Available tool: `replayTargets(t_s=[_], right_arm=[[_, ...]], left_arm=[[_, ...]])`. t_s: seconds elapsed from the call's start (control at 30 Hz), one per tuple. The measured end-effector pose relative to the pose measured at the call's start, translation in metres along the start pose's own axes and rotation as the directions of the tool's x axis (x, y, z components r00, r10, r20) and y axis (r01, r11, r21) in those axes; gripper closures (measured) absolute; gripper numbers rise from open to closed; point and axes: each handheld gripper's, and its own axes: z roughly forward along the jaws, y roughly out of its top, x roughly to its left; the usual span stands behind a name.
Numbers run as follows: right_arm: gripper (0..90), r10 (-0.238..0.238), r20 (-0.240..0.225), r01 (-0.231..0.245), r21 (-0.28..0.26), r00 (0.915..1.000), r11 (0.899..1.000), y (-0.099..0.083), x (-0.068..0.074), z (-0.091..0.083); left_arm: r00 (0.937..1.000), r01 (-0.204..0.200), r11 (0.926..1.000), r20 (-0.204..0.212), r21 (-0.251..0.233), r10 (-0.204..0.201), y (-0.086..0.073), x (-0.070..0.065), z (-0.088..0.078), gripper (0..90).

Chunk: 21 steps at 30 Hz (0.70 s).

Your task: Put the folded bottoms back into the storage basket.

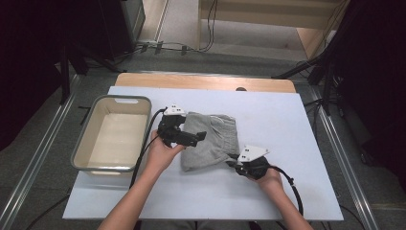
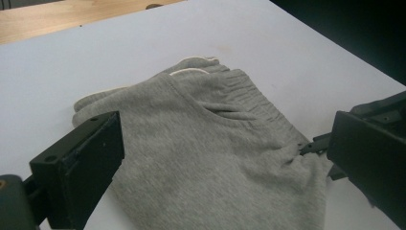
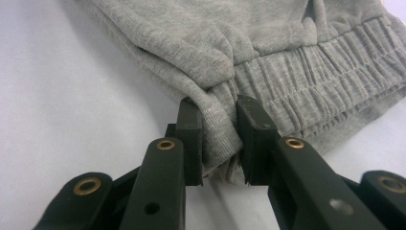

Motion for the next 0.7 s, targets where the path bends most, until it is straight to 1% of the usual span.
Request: replayTargets(t_s=[0.13, 0.27, 0.5, 0.57, 0.63, 0.7], right_arm=[[71.2, -0.001, -0.003, 0.001, 0.0, 1.0, 1.0, 0.0, 0.0, 0.0], [71.2, -0.002, -0.002, 0.002, 0.002, 1.0, 1.0, 0.0, 0.0, 0.0], [71.2, -0.005, 0.003, 0.005, -0.001, 1.0, 1.0, 0.001, -0.001, 0.0], [71.3, -0.004, 0.002, 0.004, -0.002, 1.0, 1.0, 0.001, -0.001, -0.001], [71.3, -0.002, 0.002, 0.002, -0.001, 1.0, 1.0, 0.001, -0.001, -0.001], [71.3, 0.003, -0.002, -0.003, 0.002, 1.0, 1.0, 0.001, 0.0, -0.001]], left_arm=[[0.9998, 0.009, 0.9999, -0.018, 0.014, -0.009, 0.003, 0.005, 0.003, 0.0], [0.9991, 0.039, 0.9992, -0.014, 0.011, -0.039, 0.004, 0.012, 0.007, 0.0], [0.9973, 0.06, 0.9975, -0.044, 0.037, -0.058, 0.008, 0.024, 0.013, 0.0], [0.9962, 0.074, 0.9966, -0.048, 0.037, -0.072, 0.009, 0.028, 0.016, 0.0], [0.995, 0.09, 0.9948, -0.048, 0.049, -0.087, 0.009, 0.032, 0.02, 0.0], [0.9942, 0.096, 0.9929, -0.056, 0.07, -0.092, 0.01, 0.036, 0.024, 0.0]])
